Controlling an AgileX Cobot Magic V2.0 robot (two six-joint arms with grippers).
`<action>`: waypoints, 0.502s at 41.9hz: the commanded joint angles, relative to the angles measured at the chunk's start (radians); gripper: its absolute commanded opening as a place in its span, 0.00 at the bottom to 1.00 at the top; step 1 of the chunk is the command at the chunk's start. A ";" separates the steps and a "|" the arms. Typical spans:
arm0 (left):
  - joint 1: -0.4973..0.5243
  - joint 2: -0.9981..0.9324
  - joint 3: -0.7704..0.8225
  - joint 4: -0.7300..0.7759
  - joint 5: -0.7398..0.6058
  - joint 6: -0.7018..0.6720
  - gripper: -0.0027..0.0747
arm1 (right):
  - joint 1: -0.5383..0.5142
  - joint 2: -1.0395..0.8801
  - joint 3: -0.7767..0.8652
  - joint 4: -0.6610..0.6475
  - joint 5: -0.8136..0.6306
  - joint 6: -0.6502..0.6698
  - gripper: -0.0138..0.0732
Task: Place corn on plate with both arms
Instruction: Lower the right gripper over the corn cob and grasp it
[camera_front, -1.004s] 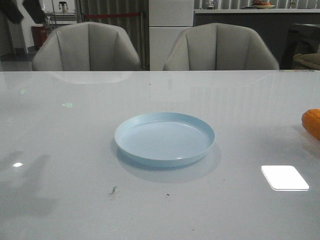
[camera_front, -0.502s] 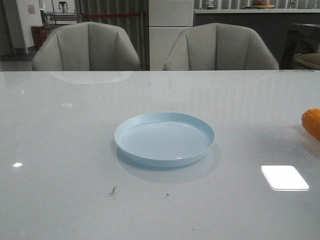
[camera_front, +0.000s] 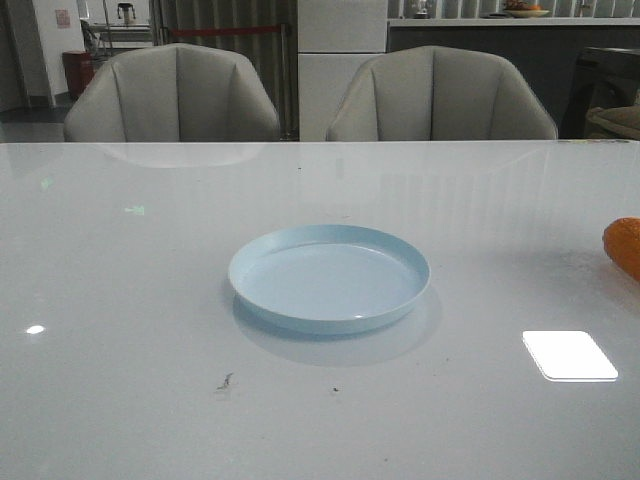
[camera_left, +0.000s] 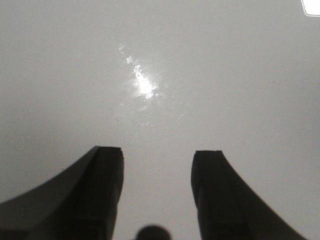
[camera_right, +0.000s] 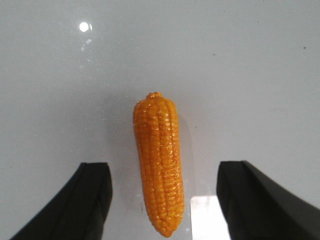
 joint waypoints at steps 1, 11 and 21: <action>0.001 -0.026 -0.025 -0.034 -0.055 0.003 0.53 | -0.007 0.056 -0.099 -0.005 0.050 -0.008 0.79; 0.001 -0.026 -0.025 -0.034 -0.055 0.003 0.53 | -0.007 0.202 -0.152 -0.006 0.091 -0.015 0.79; 0.001 -0.026 -0.025 -0.034 -0.059 0.003 0.53 | -0.007 0.262 -0.151 -0.006 0.105 -0.052 0.79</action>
